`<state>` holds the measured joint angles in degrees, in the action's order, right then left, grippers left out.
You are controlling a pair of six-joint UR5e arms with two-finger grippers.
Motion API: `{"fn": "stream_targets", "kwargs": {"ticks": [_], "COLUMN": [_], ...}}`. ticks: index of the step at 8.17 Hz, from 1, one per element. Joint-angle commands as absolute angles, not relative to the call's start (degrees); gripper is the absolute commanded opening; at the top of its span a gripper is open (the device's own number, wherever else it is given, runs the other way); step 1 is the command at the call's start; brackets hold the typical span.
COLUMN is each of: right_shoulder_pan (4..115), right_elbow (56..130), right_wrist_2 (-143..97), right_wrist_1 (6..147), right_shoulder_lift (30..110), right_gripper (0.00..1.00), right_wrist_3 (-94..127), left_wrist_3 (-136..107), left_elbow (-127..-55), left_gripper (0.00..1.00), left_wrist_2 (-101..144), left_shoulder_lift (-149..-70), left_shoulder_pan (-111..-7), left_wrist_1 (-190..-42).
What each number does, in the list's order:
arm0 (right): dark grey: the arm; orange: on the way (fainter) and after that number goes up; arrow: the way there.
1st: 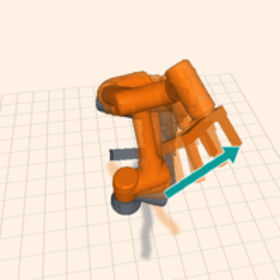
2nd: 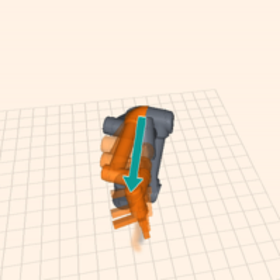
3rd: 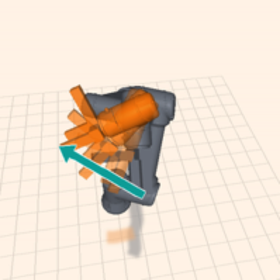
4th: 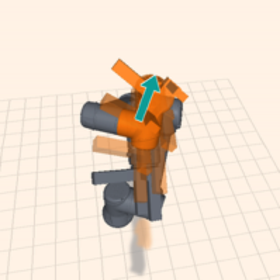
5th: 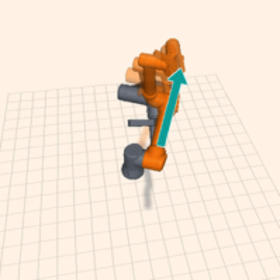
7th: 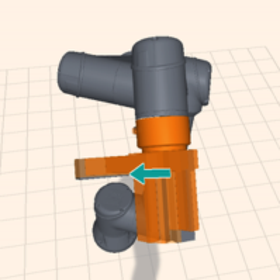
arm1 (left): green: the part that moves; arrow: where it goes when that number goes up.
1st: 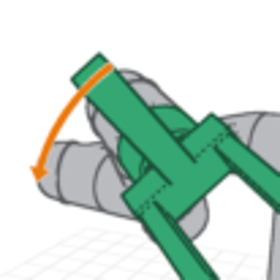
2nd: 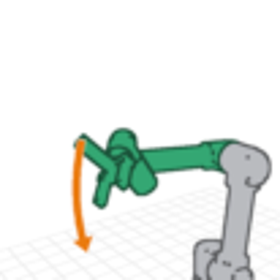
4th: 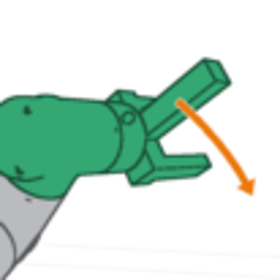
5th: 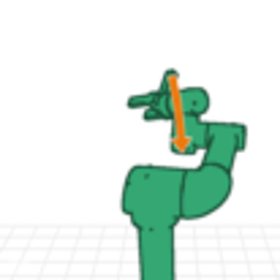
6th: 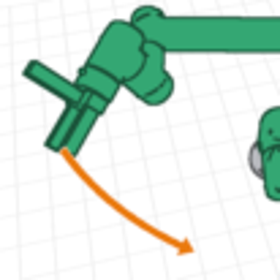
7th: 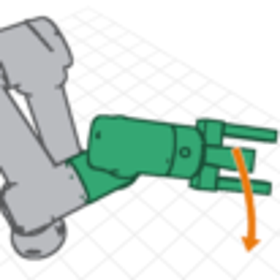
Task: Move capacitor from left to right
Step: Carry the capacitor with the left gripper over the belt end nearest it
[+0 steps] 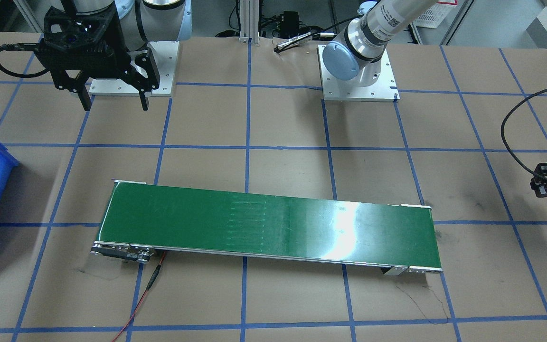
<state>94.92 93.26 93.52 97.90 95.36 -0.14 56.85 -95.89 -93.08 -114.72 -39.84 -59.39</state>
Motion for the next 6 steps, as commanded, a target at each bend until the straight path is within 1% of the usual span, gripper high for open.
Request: {"fn": "stream_targets", "kwargs": {"ticks": [1, 2, 4, 6], "right_shoulder_pan": [94.92, 94.92, 94.92, 94.92], "right_elbow": [93.25, 93.25, 93.25, 93.25], "right_wrist_2": [93.60, 93.52, 93.60, 93.60], "right_wrist_1": [97.91, 97.91, 97.91, 97.91], "right_shoulder_lift": [95.36, 95.36, 95.36, 95.36], "right_gripper": [1.00, 1.00, 1.00, 1.00], "right_wrist_3": [-0.09, -0.09, -0.09, -0.17], "left_wrist_3": [55.73, 52.68, 50.46, 45.11], "left_elbow": [-95.54, -95.54, -95.54, -95.62], "left_gripper": [0.00, 0.00, 0.00, 0.00], "left_wrist_2": [-89.23, -87.03, -87.71, -87.01], "left_shoulder_lift": [-103.56, -102.23, -102.48, -103.88], "left_shoulder_pan": [-50.30, -55.84, -65.26, -68.98], "left_wrist_1": [-64.75, -64.34, -63.99, -60.92]}}
